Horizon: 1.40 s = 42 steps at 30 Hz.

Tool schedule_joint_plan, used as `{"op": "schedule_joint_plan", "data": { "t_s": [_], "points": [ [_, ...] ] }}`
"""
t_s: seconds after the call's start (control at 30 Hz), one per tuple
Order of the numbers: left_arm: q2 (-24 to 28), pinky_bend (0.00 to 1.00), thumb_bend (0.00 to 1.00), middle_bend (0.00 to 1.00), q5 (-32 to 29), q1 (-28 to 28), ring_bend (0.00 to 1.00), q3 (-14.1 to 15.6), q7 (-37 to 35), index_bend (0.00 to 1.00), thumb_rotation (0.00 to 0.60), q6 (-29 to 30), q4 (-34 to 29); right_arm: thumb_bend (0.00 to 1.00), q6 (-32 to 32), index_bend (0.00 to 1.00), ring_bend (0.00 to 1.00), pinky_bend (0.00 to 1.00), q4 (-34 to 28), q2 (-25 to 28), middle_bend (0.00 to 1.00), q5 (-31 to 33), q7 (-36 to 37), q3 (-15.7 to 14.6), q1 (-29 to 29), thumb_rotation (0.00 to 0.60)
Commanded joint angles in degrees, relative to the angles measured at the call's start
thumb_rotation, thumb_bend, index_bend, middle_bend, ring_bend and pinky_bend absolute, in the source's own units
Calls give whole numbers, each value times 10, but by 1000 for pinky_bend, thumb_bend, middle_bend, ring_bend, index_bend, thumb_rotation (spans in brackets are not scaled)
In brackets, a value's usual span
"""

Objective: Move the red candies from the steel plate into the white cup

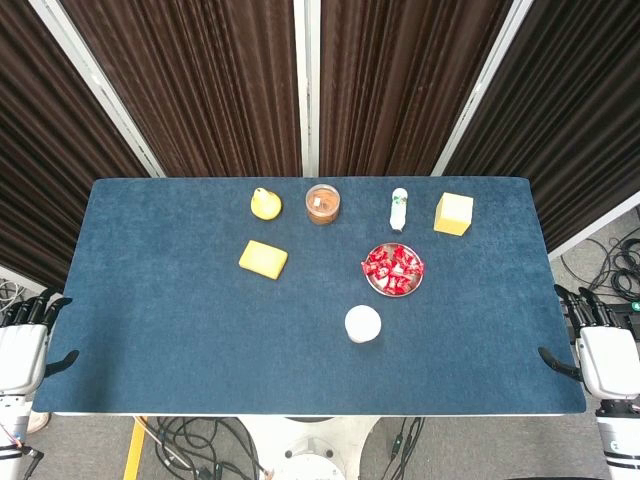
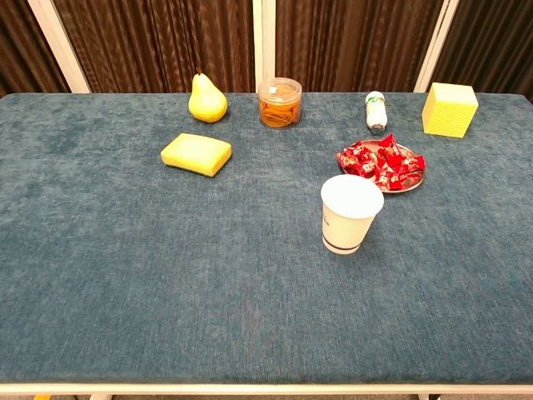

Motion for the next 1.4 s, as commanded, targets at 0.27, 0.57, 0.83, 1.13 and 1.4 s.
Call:
{"op": "schedule_joint_plan", "data": {
  "t_s": [0.27, 0.57, 0.83, 1.13, 1.4],
  "points": [
    [2, 219, 91, 236, 6, 4, 214, 0, -1, 294, 600, 9, -1, 90, -3, 112, 83, 186, 5, 0, 197, -8, 12, -4, 1, 600],
    [7, 219, 91, 236, 11, 7, 214, 1, -6, 296, 600, 14, -4, 148, -82, 274, 83, 186, 11, 3, 198, -18, 25, 21, 73, 600],
    [10, 219, 91, 236, 12, 15, 214, 4, -14, 298, 600, 20, -5, 170, -263, 339, 83, 186, 73, -70, 204, 53, 8, 64, 205, 600],
    [12, 219, 91, 236, 3, 21, 214, 5, -23, 300, 600, 17, 1, 170, -380, 346, 62, 174, 256, -219, 202, 113, -23, 87, 318, 600],
    [17, 219, 91, 236, -4, 24, 215, 1, -23, 302, 600, 17, -1, 175, -432, 370, 43, 174, 387, -321, 206, 105, 19, 87, 390, 600]
  ]
}}
